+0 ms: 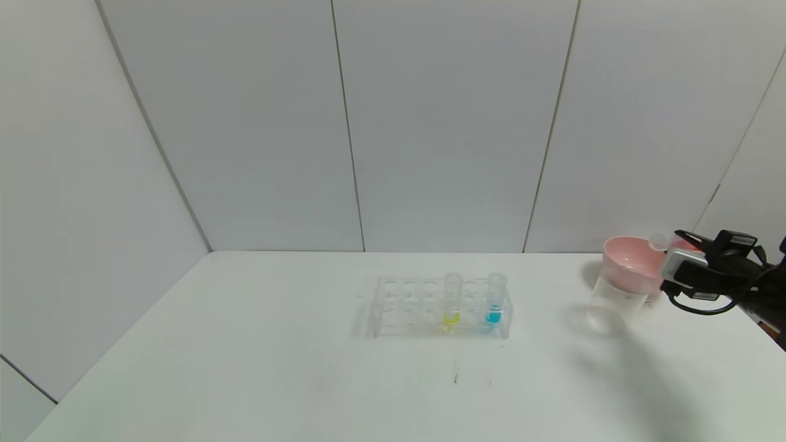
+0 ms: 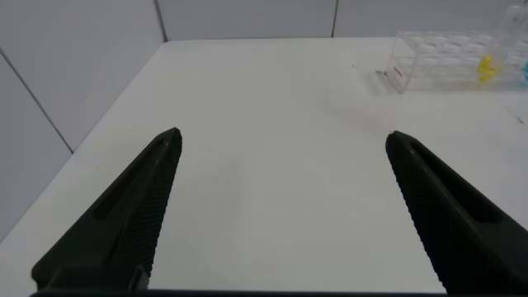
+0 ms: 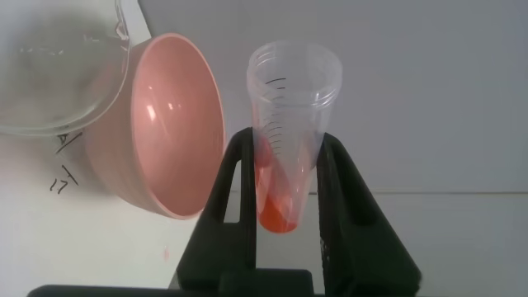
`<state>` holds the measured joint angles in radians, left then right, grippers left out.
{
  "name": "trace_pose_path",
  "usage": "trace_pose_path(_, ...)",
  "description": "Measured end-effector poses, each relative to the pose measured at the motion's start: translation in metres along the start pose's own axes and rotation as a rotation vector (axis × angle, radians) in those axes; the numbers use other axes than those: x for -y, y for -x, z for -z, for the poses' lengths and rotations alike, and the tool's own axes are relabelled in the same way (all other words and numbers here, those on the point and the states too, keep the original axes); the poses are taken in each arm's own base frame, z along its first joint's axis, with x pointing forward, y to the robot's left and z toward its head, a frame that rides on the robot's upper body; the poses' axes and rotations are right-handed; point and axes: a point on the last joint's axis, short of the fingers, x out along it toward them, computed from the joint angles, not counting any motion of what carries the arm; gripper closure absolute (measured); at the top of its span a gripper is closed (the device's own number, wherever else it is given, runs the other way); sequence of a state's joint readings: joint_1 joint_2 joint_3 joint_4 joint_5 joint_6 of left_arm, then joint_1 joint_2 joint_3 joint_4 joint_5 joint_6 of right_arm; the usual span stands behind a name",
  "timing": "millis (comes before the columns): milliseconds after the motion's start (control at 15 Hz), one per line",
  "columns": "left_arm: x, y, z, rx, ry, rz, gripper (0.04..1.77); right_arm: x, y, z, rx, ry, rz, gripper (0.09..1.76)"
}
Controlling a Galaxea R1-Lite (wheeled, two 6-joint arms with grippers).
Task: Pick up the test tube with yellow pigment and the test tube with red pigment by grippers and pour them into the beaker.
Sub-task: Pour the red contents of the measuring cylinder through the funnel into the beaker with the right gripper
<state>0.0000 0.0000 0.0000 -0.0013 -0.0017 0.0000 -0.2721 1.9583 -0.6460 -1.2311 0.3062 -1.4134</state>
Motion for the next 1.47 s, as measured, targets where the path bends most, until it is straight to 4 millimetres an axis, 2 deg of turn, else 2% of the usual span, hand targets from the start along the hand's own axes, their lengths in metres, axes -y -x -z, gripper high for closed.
trace_pose_path(733, 0.0, 0.0, 0.0, 0.0, 0.0, 0.0, 0.05, 0.004, -0.003, -0.002, -0.037, 0.175, 0.021, 1.35)
trace_pose_path(1133, 0.0, 0.0, 0.0, 0.0, 0.0, 0.0, 0.05, 0.002, -0.007, -0.017, -0.023, 0.193, 0.019, 1.35)
trace_pose_path(1467, 0.0, 0.0, 0.0, 0.0, 0.0, 0.0, 0.05, 0.001, -0.008, -0.02, -0.015, 0.214, 0.018, 1.35)
